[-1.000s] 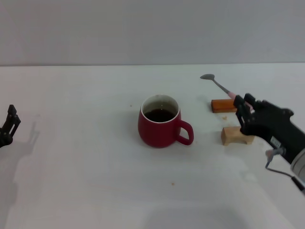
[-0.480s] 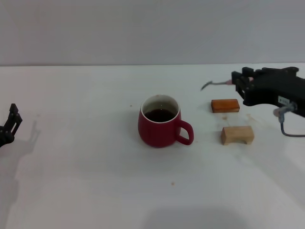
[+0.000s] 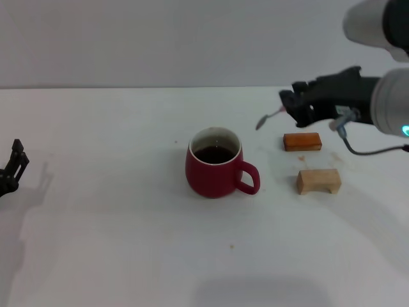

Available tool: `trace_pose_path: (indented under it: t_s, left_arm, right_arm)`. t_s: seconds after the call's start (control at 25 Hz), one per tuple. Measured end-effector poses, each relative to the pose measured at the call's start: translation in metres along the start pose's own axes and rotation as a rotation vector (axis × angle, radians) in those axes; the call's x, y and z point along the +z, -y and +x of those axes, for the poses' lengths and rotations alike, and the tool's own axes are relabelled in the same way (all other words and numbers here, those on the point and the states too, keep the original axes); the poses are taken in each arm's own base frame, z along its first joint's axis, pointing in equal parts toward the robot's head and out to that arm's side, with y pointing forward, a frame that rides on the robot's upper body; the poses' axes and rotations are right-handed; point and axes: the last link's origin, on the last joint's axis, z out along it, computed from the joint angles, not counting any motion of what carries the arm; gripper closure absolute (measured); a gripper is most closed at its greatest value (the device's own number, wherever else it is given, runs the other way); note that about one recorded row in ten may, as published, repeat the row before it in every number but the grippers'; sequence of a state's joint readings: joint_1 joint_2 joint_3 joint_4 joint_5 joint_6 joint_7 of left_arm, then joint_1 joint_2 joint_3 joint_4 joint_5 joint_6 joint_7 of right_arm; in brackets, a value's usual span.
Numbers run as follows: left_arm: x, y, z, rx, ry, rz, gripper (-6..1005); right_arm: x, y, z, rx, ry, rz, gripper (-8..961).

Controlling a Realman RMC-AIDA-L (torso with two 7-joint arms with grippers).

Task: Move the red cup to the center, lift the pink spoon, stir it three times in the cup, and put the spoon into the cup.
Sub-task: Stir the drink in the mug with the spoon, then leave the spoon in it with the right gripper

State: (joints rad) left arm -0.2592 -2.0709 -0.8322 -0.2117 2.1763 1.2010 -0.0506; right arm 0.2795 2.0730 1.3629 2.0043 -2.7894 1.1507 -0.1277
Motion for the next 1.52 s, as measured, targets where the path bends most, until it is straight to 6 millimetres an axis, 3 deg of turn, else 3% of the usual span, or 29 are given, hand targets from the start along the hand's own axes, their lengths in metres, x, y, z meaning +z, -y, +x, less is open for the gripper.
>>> trace_pose_path:
  t_s: [0.12,0.56,1.08,1.52]
  left_arm:
    - [0.002,-0.001,0.001,-0.001,-0.001,-0.001,151]
    - [0.002,0.000,0.001,-0.001,-0.001,0.002,151]
    - [0.002,0.001,0.000,0.002,0.000,0.003,152]
    - [0.001,0.001,-0.001,0.000,0.008,0.005,152]
  right_arm:
    - [0.008,-0.007,-0.013,-0.040,-0.005,-0.024,800]
    - [0.028,-0.035,-0.022,-0.118,-0.053,-0.100,802]
    - [0.049,-0.048,-0.002,-0.116,-0.138,-0.140,804]
    - [0.083,-0.055,0.000,-0.119,-0.165,-0.179,805]
